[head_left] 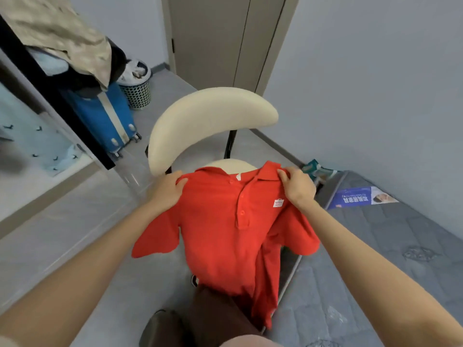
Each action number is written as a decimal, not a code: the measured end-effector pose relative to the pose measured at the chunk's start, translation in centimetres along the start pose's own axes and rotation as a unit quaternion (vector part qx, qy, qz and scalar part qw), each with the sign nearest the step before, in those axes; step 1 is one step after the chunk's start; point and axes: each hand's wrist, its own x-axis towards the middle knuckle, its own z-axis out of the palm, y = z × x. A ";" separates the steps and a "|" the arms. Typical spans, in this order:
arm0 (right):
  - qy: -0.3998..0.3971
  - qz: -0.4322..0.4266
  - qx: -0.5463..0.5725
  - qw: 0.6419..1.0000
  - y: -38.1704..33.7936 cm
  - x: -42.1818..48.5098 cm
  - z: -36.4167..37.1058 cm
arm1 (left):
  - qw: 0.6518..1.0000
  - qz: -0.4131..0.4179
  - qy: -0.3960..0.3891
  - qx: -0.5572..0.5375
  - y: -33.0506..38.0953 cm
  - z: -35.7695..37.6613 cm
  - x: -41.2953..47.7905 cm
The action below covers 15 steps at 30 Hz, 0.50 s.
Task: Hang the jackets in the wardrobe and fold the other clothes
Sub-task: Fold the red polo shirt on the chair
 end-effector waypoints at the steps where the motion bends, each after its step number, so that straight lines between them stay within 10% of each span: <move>1: -0.012 -0.006 0.009 1.000 0.3 2.0 1.7 | 1.000 -0.011 0.006 0.006 -0.8 1.4 1.6; 11: 0.006 -0.133 -0.034 0.990 3.6 15.0 17.4 | 0.977 -0.066 0.201 -0.007 -6.5 15.2 12.3; 15: -0.054 -0.189 -0.039 0.980 7.8 13.1 22.8 | 0.986 -0.014 0.168 0.009 -8.6 21.9 10.6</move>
